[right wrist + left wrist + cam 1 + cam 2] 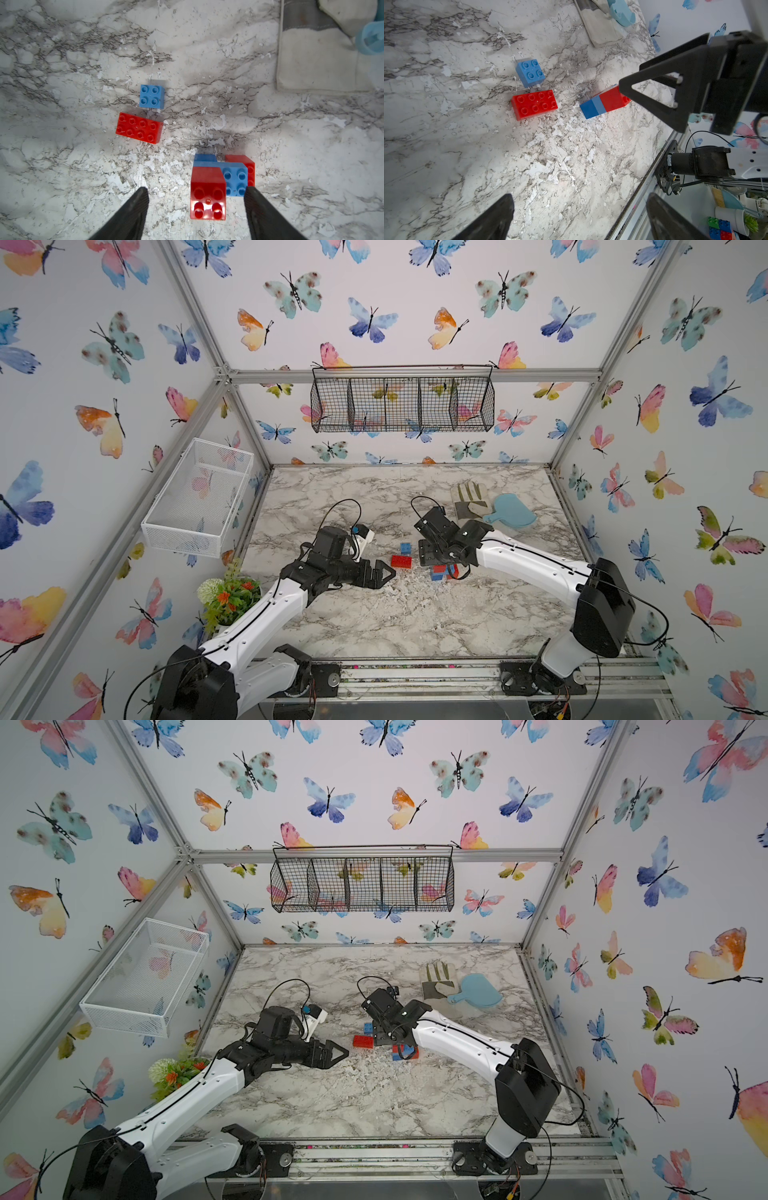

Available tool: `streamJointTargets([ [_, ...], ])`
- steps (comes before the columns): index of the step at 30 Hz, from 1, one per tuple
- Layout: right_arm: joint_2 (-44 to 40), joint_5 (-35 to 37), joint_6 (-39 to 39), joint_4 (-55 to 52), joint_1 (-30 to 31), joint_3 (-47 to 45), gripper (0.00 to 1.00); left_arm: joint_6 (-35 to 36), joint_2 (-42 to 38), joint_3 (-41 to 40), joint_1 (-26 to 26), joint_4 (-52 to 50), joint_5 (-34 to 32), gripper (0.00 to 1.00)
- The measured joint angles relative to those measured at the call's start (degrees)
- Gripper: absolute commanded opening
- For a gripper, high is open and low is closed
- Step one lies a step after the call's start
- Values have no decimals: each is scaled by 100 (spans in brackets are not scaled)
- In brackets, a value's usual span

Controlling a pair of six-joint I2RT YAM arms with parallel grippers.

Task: Assemble a giraffe with lego
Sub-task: Assemble the lego brick with the lego brick, then pick up the lego brick from the center of the board.

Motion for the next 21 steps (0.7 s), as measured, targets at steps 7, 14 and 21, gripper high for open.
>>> streamJointTargets([
  [7,345,-278,-55,39,0,398,89,4,-11,0,264,-46,-2,98],
  [14,879,-588,-11,236,7,763,95,28,-101,0,348,-76,-4,98],
  [21,1408,-669,85,476,70,1049,93,31,-146,0,348,-105,-4,98],
])
